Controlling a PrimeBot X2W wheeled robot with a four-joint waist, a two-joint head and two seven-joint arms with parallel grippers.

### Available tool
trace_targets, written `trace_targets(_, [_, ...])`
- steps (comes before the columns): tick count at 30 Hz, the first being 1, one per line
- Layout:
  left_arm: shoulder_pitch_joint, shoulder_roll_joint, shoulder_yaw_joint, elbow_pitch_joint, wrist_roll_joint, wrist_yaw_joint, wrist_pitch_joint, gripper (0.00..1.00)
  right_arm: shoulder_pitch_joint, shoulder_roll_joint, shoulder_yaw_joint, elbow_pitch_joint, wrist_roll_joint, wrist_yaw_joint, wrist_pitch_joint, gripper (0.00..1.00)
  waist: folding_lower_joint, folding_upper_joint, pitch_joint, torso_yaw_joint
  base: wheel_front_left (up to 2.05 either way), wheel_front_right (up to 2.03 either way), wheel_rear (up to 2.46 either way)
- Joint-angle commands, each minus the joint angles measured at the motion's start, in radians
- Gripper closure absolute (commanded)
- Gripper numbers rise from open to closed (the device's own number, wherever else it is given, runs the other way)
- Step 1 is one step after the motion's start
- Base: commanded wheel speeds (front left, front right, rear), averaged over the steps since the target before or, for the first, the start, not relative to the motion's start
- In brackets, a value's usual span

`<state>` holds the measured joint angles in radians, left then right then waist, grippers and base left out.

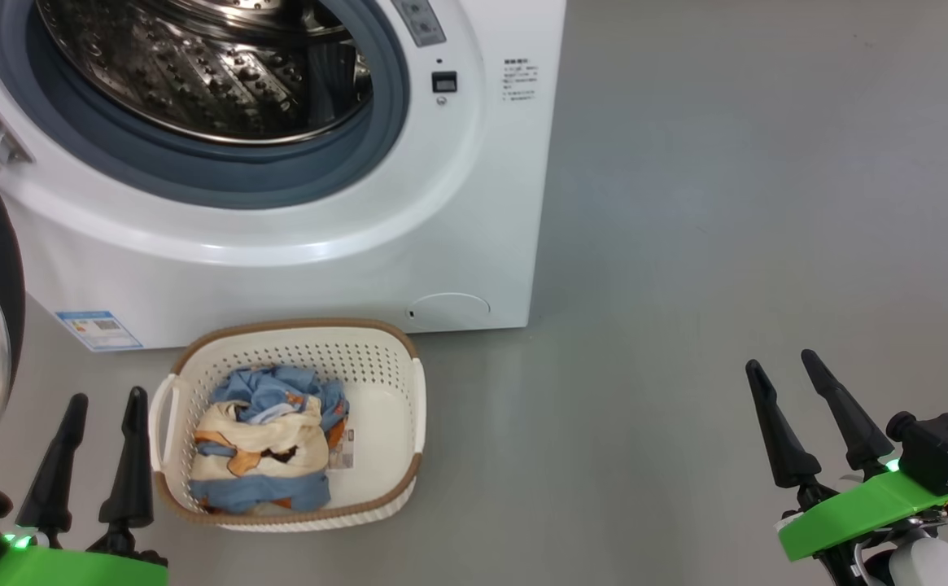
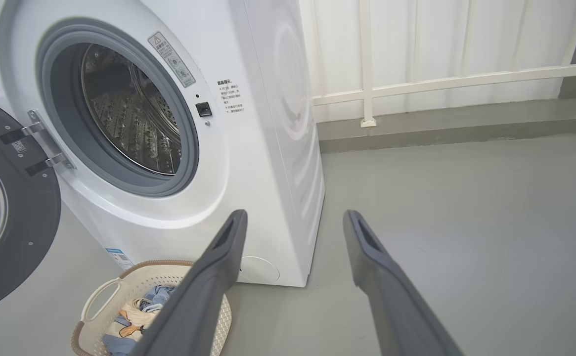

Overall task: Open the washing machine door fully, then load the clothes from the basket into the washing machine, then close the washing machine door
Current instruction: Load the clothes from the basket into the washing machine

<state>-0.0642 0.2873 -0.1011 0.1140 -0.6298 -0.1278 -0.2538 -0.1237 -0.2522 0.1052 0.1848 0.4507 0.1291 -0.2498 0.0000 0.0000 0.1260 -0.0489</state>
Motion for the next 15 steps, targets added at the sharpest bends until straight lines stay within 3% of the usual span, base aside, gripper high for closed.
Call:
trace_targets(1, [-0.02, 0.038, 0.033, -0.019, -0.013, -0.003, -0.008, 0.0, -0.001, -0.013, 0.02, -0.025, -0.005, 0.002, -0.012, 0.0, 0.0, 0.0, 0.001, 0.001, 0.82, -1.41, 0.6])
trace_targets(15, [-0.032, 0.048, 0.023, -0.019, -0.025, -0.003, -0.008, 0.0, -0.01, -0.009, 0.03, -0.026, -0.007, 0.002, -0.012, 0.0, 0.0, 0.0, 0.015, 0.006, 0.87, -1.44, 0.57])
